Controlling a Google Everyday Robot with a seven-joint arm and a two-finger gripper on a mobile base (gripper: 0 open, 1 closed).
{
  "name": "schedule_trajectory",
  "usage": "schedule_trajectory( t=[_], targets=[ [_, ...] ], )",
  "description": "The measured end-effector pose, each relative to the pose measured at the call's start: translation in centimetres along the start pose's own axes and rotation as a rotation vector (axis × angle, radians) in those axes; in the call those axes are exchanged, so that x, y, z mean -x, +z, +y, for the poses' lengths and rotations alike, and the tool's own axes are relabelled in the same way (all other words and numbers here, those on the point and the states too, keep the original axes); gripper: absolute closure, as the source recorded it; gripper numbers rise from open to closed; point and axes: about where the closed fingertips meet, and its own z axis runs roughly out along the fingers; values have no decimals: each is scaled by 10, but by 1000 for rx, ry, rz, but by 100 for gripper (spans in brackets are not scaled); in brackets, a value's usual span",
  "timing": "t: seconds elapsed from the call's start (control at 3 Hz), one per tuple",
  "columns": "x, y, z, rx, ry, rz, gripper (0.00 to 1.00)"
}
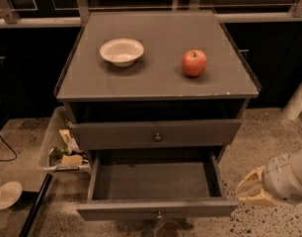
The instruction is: Close middle drawer
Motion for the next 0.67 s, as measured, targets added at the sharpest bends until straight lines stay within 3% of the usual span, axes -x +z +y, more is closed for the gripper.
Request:
schedule_trajectory(
  t=[0.67],
  targets=[
    [-43,80,4,-24,13,-125,100]
  ],
)
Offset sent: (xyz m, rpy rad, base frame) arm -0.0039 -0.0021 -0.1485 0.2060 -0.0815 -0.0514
